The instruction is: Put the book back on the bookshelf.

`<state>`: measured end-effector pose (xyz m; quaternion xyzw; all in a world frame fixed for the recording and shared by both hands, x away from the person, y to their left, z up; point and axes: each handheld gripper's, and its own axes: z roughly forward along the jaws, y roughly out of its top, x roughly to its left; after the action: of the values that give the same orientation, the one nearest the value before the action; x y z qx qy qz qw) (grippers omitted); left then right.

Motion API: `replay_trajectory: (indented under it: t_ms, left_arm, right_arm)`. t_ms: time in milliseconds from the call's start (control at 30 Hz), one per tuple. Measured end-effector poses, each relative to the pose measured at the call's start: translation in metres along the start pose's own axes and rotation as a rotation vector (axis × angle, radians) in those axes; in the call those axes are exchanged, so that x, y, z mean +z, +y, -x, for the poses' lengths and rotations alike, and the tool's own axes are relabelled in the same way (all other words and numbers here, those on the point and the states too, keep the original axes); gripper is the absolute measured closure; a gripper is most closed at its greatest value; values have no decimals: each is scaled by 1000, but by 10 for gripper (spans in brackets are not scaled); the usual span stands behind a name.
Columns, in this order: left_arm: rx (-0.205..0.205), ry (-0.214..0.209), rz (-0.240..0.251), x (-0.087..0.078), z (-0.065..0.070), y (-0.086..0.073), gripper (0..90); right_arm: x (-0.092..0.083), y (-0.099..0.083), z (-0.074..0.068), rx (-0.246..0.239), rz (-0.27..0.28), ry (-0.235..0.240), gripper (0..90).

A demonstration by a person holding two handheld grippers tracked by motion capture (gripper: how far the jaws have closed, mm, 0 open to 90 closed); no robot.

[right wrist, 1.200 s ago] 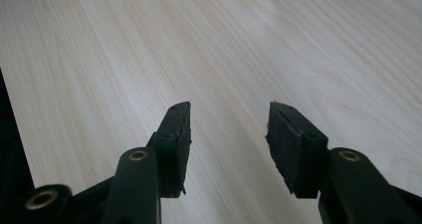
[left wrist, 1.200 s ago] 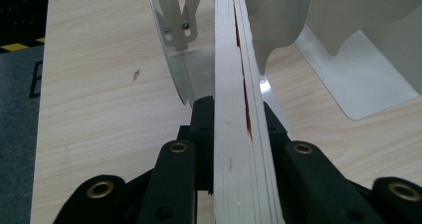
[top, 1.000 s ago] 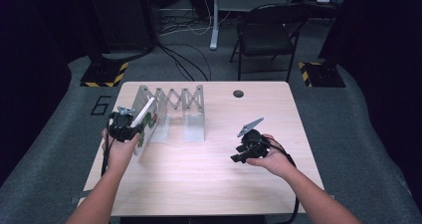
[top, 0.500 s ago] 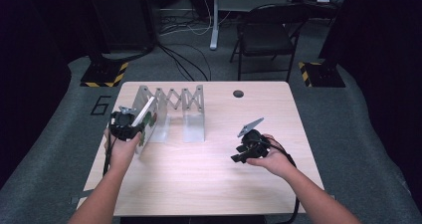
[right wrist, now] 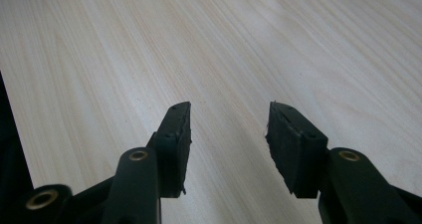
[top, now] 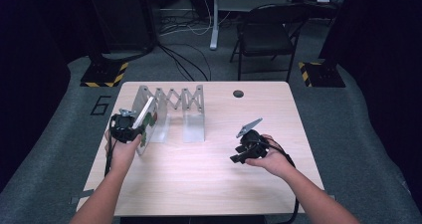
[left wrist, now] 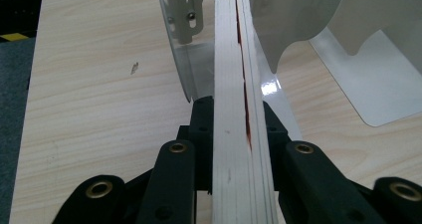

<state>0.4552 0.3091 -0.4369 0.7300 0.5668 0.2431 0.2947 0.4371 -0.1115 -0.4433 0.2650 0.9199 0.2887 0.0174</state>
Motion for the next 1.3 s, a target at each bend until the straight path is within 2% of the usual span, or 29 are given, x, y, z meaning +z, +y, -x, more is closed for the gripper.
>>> replay_trajectory:
  t_ms: [67,333,467,567,600,633,767,867,1000,1067,1133,1167,1300]
  left_arm:
    - [0,1,5,1,0,-1,747]
    - [14,12,1,0,3,-1,728]
    - [9,11,7,-2,3,-1,712]
    - [4,13,19,-5,3,-1,688]
    - [-2,10,24,-6,3,-1,678]
    - [-7,5,25,-6,2,-1,669]
    - [-7,9,28,-11,1,-2,644]
    - [-13,8,37,-14,2,-2,626]
    - [6,5,40,-19,3,-3,625]
    - [-2,-3,40,-21,5,-3,621]
    - [15,-5,33,-24,6,-3,620]
    - [10,-6,36,-24,8,-4,621]
    - [20,-7,38,-29,10,-5,605]
  right_arm:
    - [1,0,-1,4,13,-4,520]
    - [1,1,-1,-2,3,-1,520]
    - [2,0,-1,-3,3,-3,520]
    - [2,0,-2,21,-1,-2,520]
    - [2,0,-2,20,0,-1,520]
    - [3,1,-1,-1,5,-2,520]
    - [3,1,-2,9,3,0,520]
    - [3,2,-2,-1,6,-1,520]
    - [3,2,-2,-2,0,1,520]
    - [3,2,-2,9,-1,3,520]
    - [3,2,-2,8,-1,3,520]
    - [4,2,-3,12,13,-3,520]
    - [4,3,-2,-3,7,-3,519]
